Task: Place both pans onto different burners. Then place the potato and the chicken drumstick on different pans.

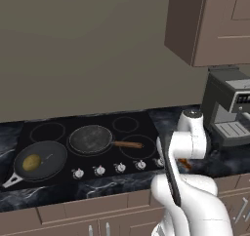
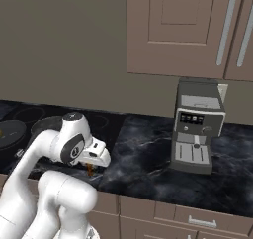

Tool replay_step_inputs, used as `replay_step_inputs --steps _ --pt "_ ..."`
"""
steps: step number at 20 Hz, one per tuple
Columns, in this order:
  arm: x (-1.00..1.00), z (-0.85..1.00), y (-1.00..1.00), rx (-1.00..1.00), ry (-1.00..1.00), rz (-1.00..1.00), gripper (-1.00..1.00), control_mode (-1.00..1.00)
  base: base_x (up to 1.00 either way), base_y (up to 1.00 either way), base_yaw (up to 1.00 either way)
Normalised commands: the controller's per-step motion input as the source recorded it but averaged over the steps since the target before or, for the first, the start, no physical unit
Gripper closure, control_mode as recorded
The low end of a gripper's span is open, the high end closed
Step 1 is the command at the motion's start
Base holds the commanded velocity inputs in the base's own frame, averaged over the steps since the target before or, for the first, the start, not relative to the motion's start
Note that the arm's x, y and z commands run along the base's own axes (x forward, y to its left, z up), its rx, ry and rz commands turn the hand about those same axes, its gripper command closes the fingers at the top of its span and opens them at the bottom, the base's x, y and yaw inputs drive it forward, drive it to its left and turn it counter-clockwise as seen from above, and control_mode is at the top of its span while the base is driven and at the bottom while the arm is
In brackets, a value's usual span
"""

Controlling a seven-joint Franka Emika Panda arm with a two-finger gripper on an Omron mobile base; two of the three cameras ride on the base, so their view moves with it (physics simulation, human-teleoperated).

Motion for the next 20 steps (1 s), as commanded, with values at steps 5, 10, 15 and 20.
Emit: replay_step_inputs --steps 5,10,15,20 --pt "0.56 0.17 0.86 0.0 0.01 0.0 1.0 -1.0 0.0 0.0 0.0" --pt "0.52 0.23 0.75 0.0 0.03 0.0 1.0 -1.0 0.0 0.0 0.0" --pt "0.61 0.27 0.7 0.0 0.05 0.0 1.0 -1.0 0.0 0.0 0.0" --pt "0.59 0.44 0.5 0.02 0.16 0.0 1.0 -1.0 0.0 0.0 0.0"
